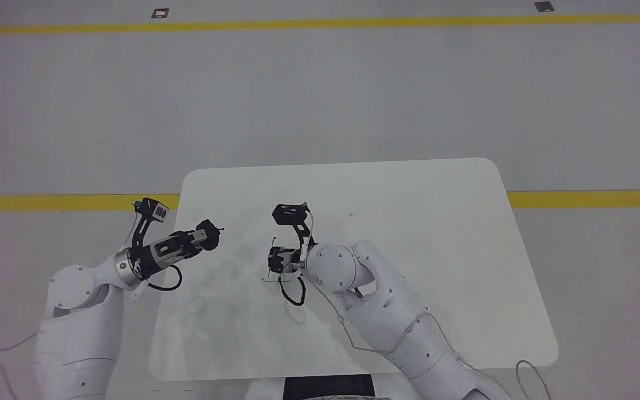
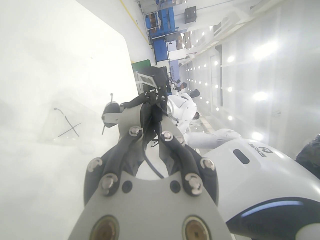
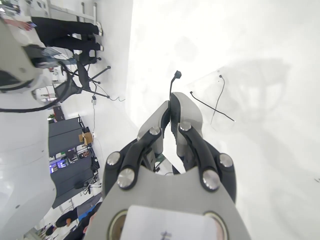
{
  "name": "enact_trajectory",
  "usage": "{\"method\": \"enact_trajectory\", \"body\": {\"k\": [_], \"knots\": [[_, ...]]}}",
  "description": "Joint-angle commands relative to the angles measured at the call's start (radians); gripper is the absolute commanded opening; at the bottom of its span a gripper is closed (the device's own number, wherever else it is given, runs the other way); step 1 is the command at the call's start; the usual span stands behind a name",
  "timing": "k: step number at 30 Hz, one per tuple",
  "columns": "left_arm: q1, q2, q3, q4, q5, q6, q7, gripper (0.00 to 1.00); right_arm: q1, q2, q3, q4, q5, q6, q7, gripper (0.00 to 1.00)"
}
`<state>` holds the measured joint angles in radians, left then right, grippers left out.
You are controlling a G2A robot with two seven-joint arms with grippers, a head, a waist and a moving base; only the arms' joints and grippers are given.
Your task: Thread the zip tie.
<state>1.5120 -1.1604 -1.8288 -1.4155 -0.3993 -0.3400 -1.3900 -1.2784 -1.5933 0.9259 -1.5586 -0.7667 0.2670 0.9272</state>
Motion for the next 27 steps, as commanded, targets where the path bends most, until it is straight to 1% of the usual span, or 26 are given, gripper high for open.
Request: {"method": "enact_trajectory", "body": {"k": [1, 11, 12, 13, 14, 17, 20, 23, 25, 27], "knots": [[0.0, 0.0, 0.0, 0.0, 0.0, 0.0, 0.0, 0.0, -0.044, 0.01, 0.027, -0.047, 0.021, -0.047, -0.034, 0.0], [0.0, 0.0, 0.0, 0.0, 0.0, 0.0, 0.0, 0.0, -0.044, 0.01, 0.027, -0.047, 0.021, -0.047, -0.034, 0.0], [0.002, 0.0, 0.009, 0.001, 0.003, 0.014, 0.02, 0.0, -0.044, 0.01, 0.027, -0.05, 0.021, -0.05, -0.043, 0.0], [0.003, 0.0, 0.02, 0.001, 0.003, 0.028, 0.031, 0.0, -0.049, 0.01, 0.025, -0.068, 0.011, -0.056, -0.092, 0.0], [0.004, 0.0, 0.03, 0.009, -0.01, 0.041, 0.045, 0.0, -0.067, 0.009, 0.02, -0.093, 0.003, -0.056, -0.163, 0.0], [0.0, 0.0, 0.052, 0.039, -0.047, 0.064, 0.058, 0.0, -0.099, 0.009, 0.005, -0.124, -0.022, -0.056, -0.287, 0.0], [-0.006, -0.001, 0.084, 0.082, -0.081, 0.075, 0.066, 0.0, -0.12, 0.006, -0.02, -0.134, -0.048, -0.045, -0.401, 0.0], [-0.016, -0.002, 0.116, 0.128, -0.126, 0.1, 0.053, 0.0, -0.123, 0.0, -0.056, -0.126, -0.091, -0.024, -0.507, 0.0], [-0.027, -0.003, 0.129, 0.16, -0.152, 0.103, 0.067, 0.0, -0.124, -0.004, -0.082, -0.118, -0.129, -0.011, -0.591, 0.0], [-0.036, -0.002, 0.135, 0.175, -0.144, 0.079, 0.092, 0.0, -0.122, -0.005, -0.099, -0.119, -0.17, -0.001, -0.617, 0.0]]}}
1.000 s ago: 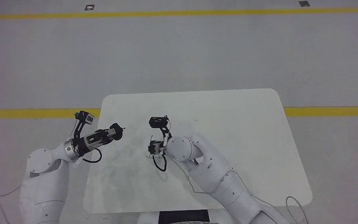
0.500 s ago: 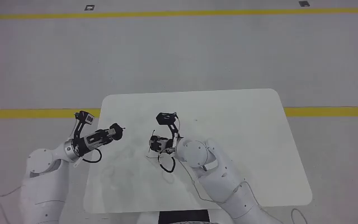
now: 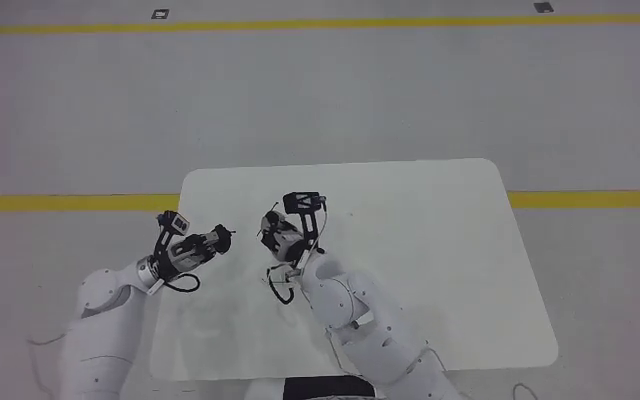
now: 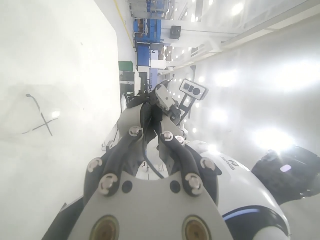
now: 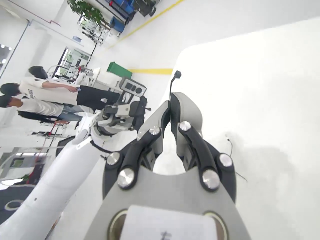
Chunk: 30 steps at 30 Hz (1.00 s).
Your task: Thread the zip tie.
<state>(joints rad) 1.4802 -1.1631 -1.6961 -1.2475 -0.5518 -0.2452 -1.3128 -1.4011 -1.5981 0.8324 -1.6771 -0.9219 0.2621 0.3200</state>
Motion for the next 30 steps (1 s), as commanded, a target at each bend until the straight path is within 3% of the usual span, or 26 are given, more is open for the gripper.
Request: {"method": "enact_trajectory", "body": {"k": [1, 9, 12, 20, 22, 30], "knots": [[-0.007, 0.002, 0.003, 0.009, 0.016, -0.038, 0.031, 0.0, 0.001, 0.0, -0.005, -0.001, -0.015, 0.004, -0.01, 0.0], [-0.009, 0.003, 0.002, 0.006, 0.019, -0.051, 0.037, 0.0, 0.001, 0.0, -0.005, -0.001, -0.015, 0.001, -0.014, 0.0], [-0.002, 0.003, 0.027, -0.005, 0.038, -0.038, 0.066, 0.0, -0.005, -0.001, -0.013, 0.006, -0.003, -0.038, -0.068, 0.0], [0.013, 0.008, 0.062, -0.004, -0.023, -0.006, 0.031, 0.0, 0.039, -0.02, -0.074, 0.103, -0.054, -0.041, -0.201, 0.0], [0.012, 0.012, 0.057, -0.006, -0.017, -0.035, 0.031, 0.0, 0.042, -0.02, -0.076, 0.106, -0.06, -0.044, -0.207, 0.0], [0.012, 0.012, 0.057, -0.006, -0.017, -0.035, 0.031, 0.0, 0.04, -0.02, -0.076, 0.112, -0.068, -0.046, -0.211, 0.0]]}}
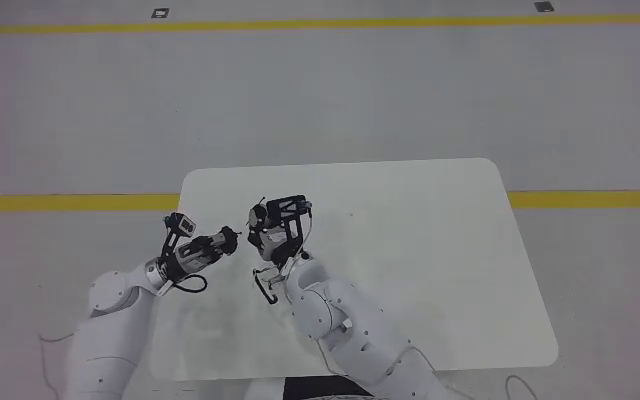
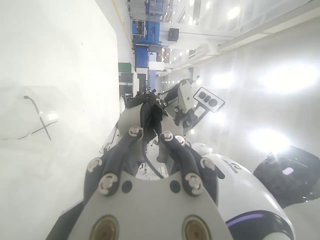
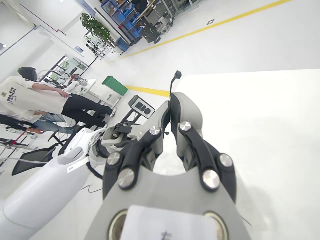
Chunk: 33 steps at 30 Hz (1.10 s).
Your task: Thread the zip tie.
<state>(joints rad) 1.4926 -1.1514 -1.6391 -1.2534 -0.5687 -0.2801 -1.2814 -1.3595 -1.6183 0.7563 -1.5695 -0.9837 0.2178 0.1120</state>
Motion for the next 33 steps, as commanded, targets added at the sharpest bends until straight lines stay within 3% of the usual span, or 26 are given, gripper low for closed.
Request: {"method": "enact_trajectory", "body": {"k": [1, 33], "knots": [[0.0, 0.0, 0.0, 0.0, 0.0, 0.0, 0.0, 0.0, -0.004, 0.001, -0.002, 0.009, -0.011, -0.005, -0.005, 0.0], [0.0, 0.0, 0.0, 0.0, 0.0, 0.0, 0.0, 0.0, 0.013, -0.021, -0.025, 0.068, -0.021, 0.002, -0.012, 0.0]]}}
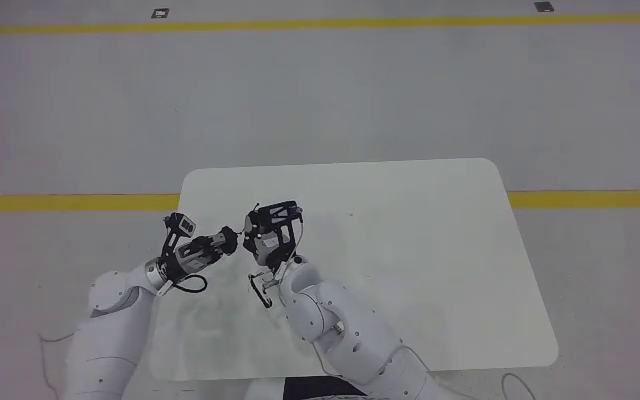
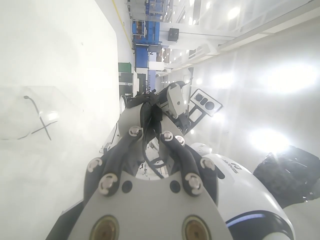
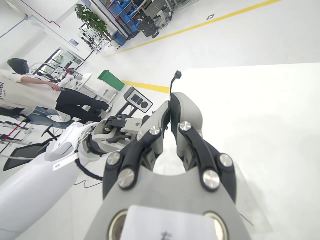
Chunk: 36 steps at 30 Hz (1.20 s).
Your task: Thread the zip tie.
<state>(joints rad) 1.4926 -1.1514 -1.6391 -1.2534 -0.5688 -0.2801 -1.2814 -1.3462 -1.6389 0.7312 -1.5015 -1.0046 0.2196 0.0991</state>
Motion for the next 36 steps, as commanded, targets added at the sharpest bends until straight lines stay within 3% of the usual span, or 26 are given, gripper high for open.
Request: {"method": "enact_trajectory", "body": {"k": [1, 12, 36], "knots": [[0.0, 0.0, 0.0, 0.0, 0.0, 0.0, 0.0, 0.0, 0.0, -0.001, 0.0, 0.0, -0.001, 0.0, 0.001, 0.0], [0.0, 0.0, 0.0, 0.0, 0.0, 0.0, 0.0, 0.0, -0.018, -0.001, 0.002, -0.018, -0.014, -0.012, -0.008, 0.0], [0.0, 0.0, 0.0, 0.0, 0.0, 0.0, 0.0, 0.0, -0.003, -0.011, 0.004, 0.017, 0.01, -0.03, 0.011, 0.0]]}}
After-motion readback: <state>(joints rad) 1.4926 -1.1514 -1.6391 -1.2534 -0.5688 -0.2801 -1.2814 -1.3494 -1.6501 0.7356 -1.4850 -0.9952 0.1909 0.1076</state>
